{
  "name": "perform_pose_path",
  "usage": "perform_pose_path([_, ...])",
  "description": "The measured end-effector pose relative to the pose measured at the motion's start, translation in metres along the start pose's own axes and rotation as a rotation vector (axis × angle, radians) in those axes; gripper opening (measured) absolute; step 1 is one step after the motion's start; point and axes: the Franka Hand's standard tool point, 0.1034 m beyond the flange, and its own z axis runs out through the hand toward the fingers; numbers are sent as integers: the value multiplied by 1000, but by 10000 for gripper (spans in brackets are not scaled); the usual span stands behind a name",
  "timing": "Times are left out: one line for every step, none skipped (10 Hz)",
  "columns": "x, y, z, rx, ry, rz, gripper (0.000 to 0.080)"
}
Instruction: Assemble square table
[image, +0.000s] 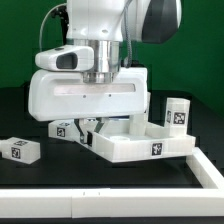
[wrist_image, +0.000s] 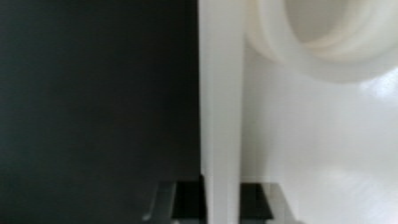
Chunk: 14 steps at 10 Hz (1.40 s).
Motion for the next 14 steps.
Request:
perform_pose_path([0, 0, 0, -7, -6, -83, 45])
perform_pose_path([16, 0, -2, -10, -30, -321, 45])
perform_pose_path([42, 4, -2, 17, -56, -511, 45])
perform_pose_path([59, 3, 1, 19, -88, -574, 45])
perform_pose_path([62, 3, 3, 13, -89, -639, 45])
perform_pose_path([59, 6, 3, 12, -96, -697, 45])
perform_pose_path([58, 8, 4, 9, -105, -756, 45])
perform_pose_path([62, 8, 2, 2, -109, -839, 45])
perform_pose_path([77, 4, -4, -6, -98, -972, 45])
perform_pose_path([92, 6, -7, 20, -88, -1071, 45])
perform_pose_path([104, 11, -6, 20, -72, -1084, 45])
perform_pose_path([100, 11, -4, 23, -76, -1072, 45])
perform_pose_path([99, 11, -2, 24, -82, -1072, 45])
perform_pose_path([98, 11, -1, 24, -83, -1068, 45])
